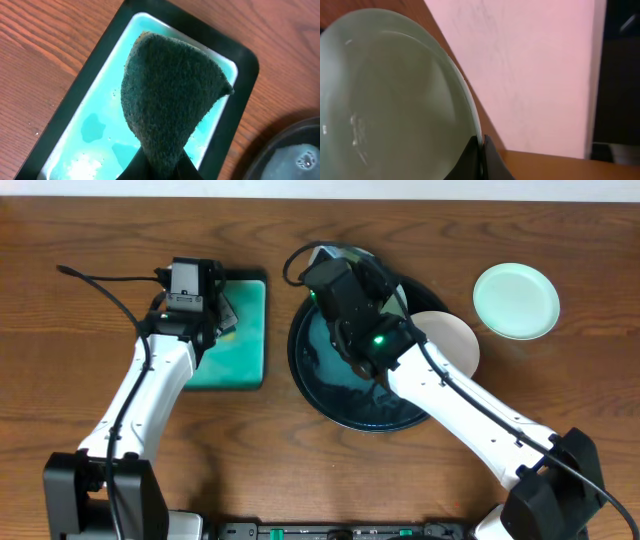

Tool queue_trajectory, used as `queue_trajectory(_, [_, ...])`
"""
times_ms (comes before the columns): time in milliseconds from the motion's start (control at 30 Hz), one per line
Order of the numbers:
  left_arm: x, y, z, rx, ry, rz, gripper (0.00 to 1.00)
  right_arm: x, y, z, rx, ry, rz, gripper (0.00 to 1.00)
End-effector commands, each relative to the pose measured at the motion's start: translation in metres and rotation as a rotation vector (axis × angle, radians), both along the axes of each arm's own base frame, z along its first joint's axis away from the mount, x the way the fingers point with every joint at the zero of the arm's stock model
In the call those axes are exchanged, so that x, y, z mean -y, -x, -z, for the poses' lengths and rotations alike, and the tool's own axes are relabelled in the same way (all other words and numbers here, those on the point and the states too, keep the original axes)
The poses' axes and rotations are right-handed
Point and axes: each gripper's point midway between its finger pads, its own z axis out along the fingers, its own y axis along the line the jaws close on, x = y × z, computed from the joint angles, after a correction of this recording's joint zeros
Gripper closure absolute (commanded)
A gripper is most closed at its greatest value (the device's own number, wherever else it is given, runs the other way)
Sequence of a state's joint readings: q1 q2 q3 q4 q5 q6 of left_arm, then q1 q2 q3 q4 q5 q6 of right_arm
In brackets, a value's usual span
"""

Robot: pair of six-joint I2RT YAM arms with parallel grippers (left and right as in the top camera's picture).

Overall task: Clean dirty plates on tray and stack at the side
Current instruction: 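Lift the pale green plate with the right gripper and carry it right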

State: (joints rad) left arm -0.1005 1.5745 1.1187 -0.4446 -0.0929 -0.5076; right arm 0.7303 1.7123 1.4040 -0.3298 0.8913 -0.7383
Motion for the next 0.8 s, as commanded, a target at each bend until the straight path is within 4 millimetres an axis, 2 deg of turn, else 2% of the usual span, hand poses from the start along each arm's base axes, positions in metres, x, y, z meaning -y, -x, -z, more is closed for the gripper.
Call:
queue_trajectory(0, [-0.006,0.001,0.009,-0.026,-0.032,-0.004,0.93,0.002,0.003,-0.017,0.030,0.084,-0.004,0.99])
queue_trajectory(233, [-0.007,0.005,0.016,-0.048,-0.034,-0.004,0.93,-0.001,0.000,-0.030,0.067,0.131,-0.017,0.99])
queue_trajectory(467, [-0.007,0.006,0.017,-0.050,-0.035,-0.004,0.93,-0.003,0.000,-0.030,0.066,0.138,-0.031,0.99])
queue_trajectory(767, [-0.007,0.005,0.017,-0.048,-0.034,-0.004,0.93,-0.006,-0.001,-0.034,0.056,0.229,-0.070,0.99])
